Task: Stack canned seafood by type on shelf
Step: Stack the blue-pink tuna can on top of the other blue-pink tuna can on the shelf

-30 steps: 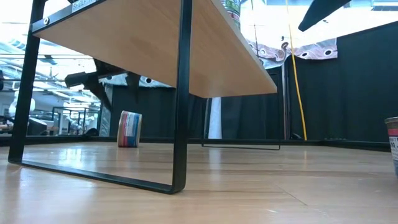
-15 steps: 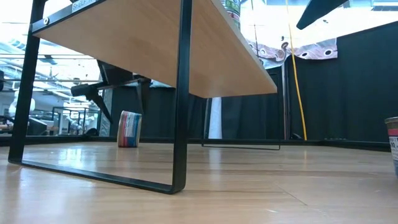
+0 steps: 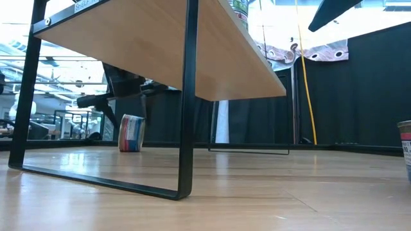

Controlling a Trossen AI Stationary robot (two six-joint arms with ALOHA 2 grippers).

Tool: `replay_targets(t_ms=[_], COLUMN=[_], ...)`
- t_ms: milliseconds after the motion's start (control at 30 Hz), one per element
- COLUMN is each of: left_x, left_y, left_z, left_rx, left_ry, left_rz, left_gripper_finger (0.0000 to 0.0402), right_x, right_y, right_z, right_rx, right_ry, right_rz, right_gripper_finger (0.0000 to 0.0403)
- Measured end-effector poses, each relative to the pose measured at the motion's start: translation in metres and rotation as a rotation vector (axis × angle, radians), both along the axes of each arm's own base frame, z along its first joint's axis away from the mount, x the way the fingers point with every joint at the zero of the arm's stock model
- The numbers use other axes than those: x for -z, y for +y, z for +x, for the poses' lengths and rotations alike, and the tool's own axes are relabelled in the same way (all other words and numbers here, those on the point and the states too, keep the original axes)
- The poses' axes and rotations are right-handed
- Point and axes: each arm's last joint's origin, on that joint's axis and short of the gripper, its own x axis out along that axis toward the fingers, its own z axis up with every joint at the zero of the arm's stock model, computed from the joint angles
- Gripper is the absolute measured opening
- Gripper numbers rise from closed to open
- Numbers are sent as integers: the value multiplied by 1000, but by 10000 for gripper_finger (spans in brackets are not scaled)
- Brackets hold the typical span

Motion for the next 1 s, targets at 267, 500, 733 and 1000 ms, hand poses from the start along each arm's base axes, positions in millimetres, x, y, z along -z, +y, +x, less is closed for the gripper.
replay_targets(t_ms=[267,500,733,1000], left_x=[-1,-15,-98,-233], left_y=[2,-9,-30,-48], left_z=[0,-7,-34,-61], left_rx=[-30,-221,-516,-499], left_ry=[8,-52,-336,-1079], left_rz=[90,229,158,-239], left_gripper_finger=[198,198,198,198], right_x=[0,-3,-8,-23], right_y=[0,-1,-1,6], right_z=[0,4,9,23], right_rx=[0,-8,-58,-104], right_ry=[0,-67,-122,-189], right_rz=[1,-93,-293,-611], right_gripper_finger=[2,2,2,2])
